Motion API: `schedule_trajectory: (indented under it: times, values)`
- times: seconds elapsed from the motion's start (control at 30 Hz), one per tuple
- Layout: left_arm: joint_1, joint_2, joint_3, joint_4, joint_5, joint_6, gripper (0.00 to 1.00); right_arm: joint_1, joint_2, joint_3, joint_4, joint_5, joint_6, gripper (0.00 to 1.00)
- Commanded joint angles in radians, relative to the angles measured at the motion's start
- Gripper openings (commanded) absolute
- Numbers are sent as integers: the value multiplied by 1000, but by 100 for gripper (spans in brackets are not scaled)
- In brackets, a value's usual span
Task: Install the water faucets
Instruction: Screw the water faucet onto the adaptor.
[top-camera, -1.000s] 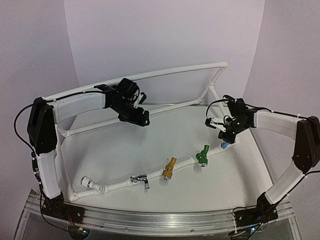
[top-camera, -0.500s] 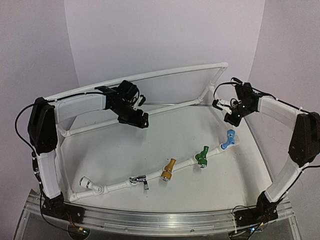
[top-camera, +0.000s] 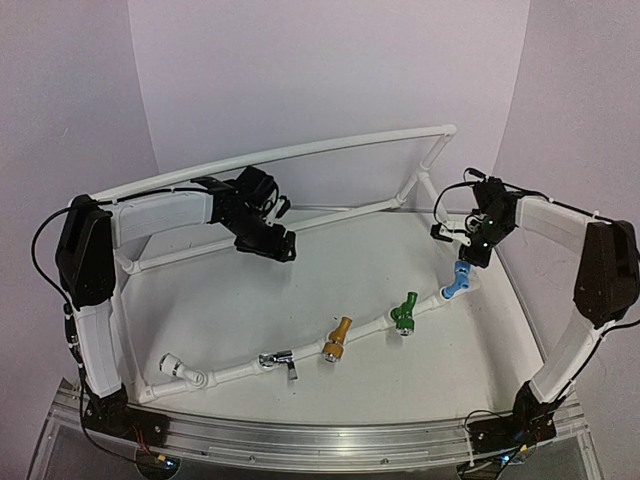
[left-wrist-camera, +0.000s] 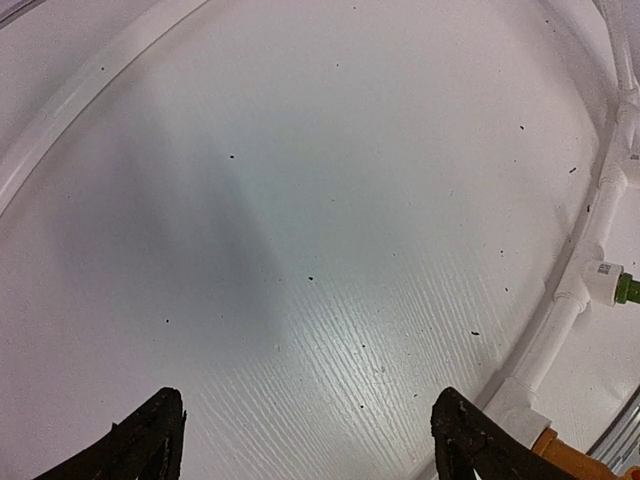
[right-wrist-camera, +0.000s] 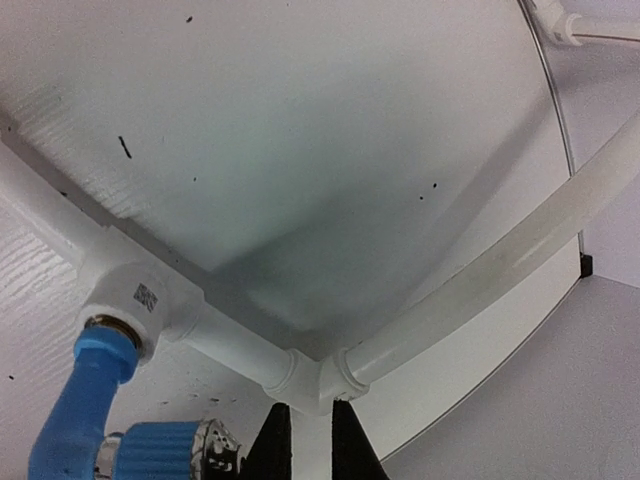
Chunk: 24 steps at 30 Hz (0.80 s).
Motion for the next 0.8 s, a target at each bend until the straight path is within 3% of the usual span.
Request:
schedule_trajectory:
  times: [0.0,0.2,0.33,0.53,0.77]
  values:
    - [7,-4,-1,33,13,-14,85,-51,-13,-22,-77,24,-84,11]
    - [7,18,26,26,19,-3,85,-88,-29,-29,-100,-12,-105,11]
    - [7,36,47,16,26,0,85,-85,-11,70,-126,-90,-56,14]
    - [7,58,76,6,30,1,85,-21,21,179,-146,-118,14,16]
    - [7,53,76,-6,25,6,85,45,42,145,-139,-96,23,16]
